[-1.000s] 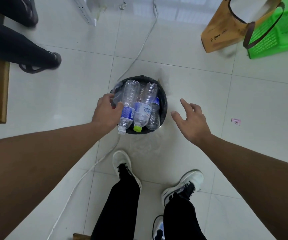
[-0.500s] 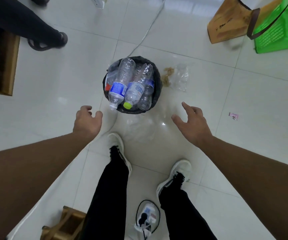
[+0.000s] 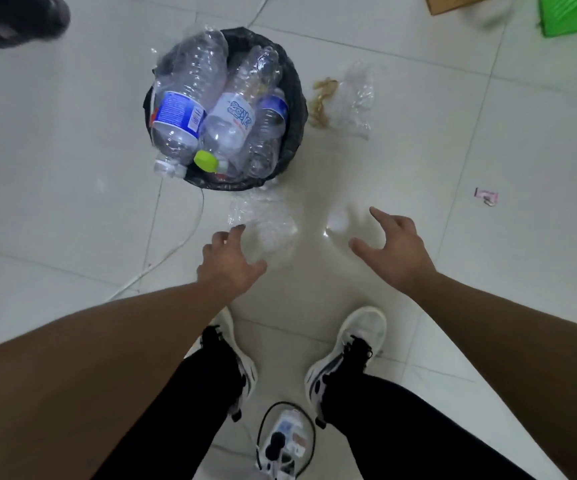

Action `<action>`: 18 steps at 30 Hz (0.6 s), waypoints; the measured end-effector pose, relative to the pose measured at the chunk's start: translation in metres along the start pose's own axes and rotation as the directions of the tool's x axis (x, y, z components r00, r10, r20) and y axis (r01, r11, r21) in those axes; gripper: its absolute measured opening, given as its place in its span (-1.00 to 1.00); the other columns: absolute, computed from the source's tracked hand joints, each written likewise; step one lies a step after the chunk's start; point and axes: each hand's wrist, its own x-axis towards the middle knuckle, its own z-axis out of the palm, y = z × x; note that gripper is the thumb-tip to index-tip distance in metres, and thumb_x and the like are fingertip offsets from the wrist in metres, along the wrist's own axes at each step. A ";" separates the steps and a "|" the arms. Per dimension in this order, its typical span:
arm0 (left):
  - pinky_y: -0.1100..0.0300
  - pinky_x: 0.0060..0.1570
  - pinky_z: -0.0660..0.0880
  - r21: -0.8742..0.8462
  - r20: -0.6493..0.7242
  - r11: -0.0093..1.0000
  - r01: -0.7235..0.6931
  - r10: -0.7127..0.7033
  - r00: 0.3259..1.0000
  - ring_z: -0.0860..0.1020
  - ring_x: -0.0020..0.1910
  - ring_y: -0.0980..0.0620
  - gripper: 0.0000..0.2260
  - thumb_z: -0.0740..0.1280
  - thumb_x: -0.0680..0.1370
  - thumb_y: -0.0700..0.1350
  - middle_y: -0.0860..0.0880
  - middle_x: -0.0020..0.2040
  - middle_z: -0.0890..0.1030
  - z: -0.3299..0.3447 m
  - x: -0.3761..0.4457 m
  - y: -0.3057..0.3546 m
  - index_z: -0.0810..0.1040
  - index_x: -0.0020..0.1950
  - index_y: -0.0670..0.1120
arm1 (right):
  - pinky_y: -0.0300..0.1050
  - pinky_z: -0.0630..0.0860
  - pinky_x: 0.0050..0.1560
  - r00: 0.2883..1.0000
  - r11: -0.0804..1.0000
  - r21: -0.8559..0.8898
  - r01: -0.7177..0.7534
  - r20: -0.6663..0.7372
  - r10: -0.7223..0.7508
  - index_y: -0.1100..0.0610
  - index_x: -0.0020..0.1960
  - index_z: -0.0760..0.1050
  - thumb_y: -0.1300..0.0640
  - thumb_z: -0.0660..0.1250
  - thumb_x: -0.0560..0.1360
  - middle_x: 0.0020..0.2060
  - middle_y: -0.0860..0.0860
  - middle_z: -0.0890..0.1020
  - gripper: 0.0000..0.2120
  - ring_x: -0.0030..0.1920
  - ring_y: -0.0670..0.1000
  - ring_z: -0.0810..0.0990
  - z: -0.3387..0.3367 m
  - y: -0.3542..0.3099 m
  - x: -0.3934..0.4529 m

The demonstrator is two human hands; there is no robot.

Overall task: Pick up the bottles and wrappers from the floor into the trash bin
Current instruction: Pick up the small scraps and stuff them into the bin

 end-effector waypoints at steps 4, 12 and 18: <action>-0.30 0.31 0.45 0.097 -0.001 0.992 -0.080 0.081 0.997 0.22 0.57 -0.23 -0.02 0.49 0.39 0.40 -0.04 0.67 0.08 0.054 0.075 0.006 -0.01 0.65 0.31 | 0.12 0.41 0.51 1.000 1.000 0.025 -0.007 -0.024 0.007 -0.24 0.67 0.21 -0.42 0.35 0.48 0.63 0.00 0.24 -0.17 0.56 0.16 0.38 0.047 0.025 0.057; -0.18 0.11 0.54 0.128 -0.078 0.949 -0.288 0.299 0.951 0.49 0.20 -0.30 -0.56 0.39 0.60 -0.06 -0.17 0.31 0.38 0.132 0.163 -0.006 0.35 0.44 0.09 | 0.04 0.40 0.47 0.996 0.995 0.084 -0.050 -0.076 0.056 -0.10 0.66 0.27 -0.39 0.37 0.53 0.60 0.05 0.28 -0.20 0.52 0.17 0.44 0.111 0.062 0.133; -0.03 -0.04 0.54 0.044 -0.099 0.932 -0.359 0.362 0.927 0.54 -0.15 -0.24 -0.87 0.30 0.64 -0.22 -0.18 0.07 0.44 0.106 0.097 -0.005 0.59 0.15 -0.18 | 0.01 0.39 0.47 0.988 0.979 0.186 -0.087 -0.108 0.109 -0.09 0.65 0.30 -0.38 0.36 0.52 0.59 0.03 0.30 -0.21 0.51 0.12 0.44 0.068 0.046 0.063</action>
